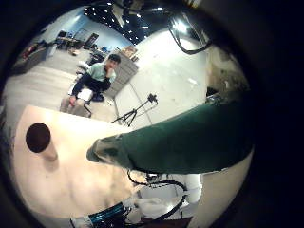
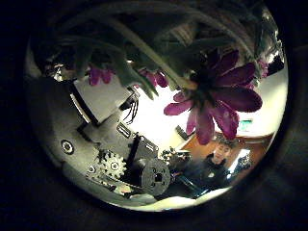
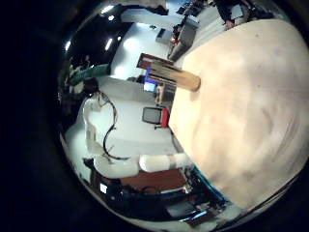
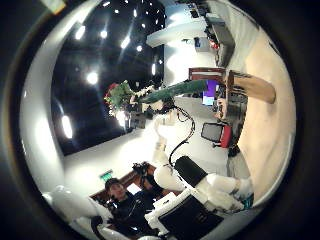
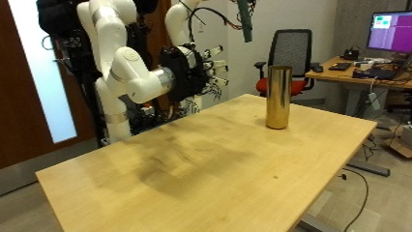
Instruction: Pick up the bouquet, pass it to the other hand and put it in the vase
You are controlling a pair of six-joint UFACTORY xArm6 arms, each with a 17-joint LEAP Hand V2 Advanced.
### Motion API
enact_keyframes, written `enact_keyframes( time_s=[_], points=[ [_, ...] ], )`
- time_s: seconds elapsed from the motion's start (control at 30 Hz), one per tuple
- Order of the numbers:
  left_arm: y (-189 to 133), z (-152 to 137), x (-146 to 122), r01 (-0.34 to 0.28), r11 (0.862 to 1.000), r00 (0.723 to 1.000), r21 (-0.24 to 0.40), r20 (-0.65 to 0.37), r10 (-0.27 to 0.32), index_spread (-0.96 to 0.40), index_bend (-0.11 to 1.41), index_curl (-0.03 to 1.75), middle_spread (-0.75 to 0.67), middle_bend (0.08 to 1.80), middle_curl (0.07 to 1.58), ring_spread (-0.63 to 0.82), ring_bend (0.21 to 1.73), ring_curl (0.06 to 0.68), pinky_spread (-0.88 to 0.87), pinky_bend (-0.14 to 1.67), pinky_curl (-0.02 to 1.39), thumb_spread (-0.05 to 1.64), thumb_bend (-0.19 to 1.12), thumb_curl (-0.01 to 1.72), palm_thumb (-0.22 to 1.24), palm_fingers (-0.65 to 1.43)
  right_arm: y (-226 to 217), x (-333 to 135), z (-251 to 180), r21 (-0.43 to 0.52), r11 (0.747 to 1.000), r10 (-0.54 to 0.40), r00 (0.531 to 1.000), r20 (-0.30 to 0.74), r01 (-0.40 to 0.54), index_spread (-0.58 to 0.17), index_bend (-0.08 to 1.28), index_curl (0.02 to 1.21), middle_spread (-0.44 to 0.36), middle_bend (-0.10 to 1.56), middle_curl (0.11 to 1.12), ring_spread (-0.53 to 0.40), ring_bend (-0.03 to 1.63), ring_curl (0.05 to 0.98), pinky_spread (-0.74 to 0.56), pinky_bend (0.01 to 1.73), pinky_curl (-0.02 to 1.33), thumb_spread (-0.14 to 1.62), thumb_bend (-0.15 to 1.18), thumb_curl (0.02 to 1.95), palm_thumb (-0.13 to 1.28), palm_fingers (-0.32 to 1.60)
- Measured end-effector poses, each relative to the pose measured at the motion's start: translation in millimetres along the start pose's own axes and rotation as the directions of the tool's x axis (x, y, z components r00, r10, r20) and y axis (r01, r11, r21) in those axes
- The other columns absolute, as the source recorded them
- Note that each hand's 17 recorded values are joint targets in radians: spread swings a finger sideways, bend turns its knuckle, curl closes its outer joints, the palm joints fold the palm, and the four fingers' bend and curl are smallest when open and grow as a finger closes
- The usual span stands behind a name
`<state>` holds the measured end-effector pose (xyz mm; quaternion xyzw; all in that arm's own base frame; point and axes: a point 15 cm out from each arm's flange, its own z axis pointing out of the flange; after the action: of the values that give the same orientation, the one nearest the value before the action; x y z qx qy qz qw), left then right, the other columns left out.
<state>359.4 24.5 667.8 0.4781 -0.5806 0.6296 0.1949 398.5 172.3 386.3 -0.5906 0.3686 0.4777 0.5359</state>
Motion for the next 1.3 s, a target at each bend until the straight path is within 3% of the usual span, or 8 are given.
enact_keyframes(
  time_s=[0.5, 0.73, 1.13, 1.3],
  points=[
    [-17.2, -35.1, -60.0, 0.074, 0.996, 0.997, 0.053, 0.006, -0.074, -0.75, 0.51, 1.32, -0.47, 1.16, 0.89, -0.4, 1.42, 0.569, -0.58, 1.09, 0.7, 0.21, -0.03, 0.89, 1.05, 1.11, 1.1, 7.7, 4.6, -0.01, 1.0, 0.015, 1.0, 0.01, -0.015, -0.34, 0.14, 0.2, 0.136, 0.18, 0.27, 0.217, 0.4, 0.254, 0.45, 0.64, 0.31, 0.98, -0.03, 0.42, 0.7, -0.04],
    [-22.7, -44.4, -101.2, 0.117, 0.99, 0.992, 0.076, 0.046, -0.121, -0.75, 0.52, 1.31, -0.47, 1.17, 0.89, -0.4, 1.42, 0.569, -0.58, 1.09, 0.71, 0.21, -0.03, 0.89, 1.06, 1.11, 1.4, 6.6, 6.0, -0.015, 1.0, 0.013, 1.0, 0.012, -0.013, -0.34, 0.15, 0.21, 0.126, 0.18, 0.27, 0.209, 0.41, 0.256, 0.45, 0.64, 0.31, 0.98, -0.03, 0.43, 0.7, -0.04],
    [-22.0, -33.6, -156.7, 0.18, 0.983, 0.98, 0.046, 0.073, -0.183, -0.76, 0.51, 1.31, -0.47, 1.17, 0.89, -0.39, 1.42, 0.571, -0.58, 1.08, 0.72, 0.21, -0.03, 0.9, 1.05, 1.1, 2.3, 6.3, 8.0, -0.02, 1.0, 0.011, 1.0, 0.015, -0.011, -0.338, 0.15, 0.23, 0.124, 0.18, 0.27, 0.201, 0.41, 0.258, 0.45, 0.64, 0.3, 0.99, -0.02, 0.42, 0.71, -0.02],
    [-19.7, -29.1, -173.5, 0.171, 0.985, 0.978, 0.034, 0.114, -0.174, -0.76, 0.49, 1.33, -0.47, 1.17, 0.89, -0.39, 1.42, 0.574, -0.58, 1.09, 0.73, 0.21, -0.03, 0.9, 1.05, 1.08, 2.3, 6.4, 7.7, -0.019, 1.0, 0.011, 1.0, 0.015, -0.011, -0.326, 0.16, 0.24, 0.124, 0.18, 0.27, 0.2, 0.42, 0.259, 0.45, 0.64, 0.3, 0.99, -0.03, 0.43, 0.71, -0.02]
  ],
)
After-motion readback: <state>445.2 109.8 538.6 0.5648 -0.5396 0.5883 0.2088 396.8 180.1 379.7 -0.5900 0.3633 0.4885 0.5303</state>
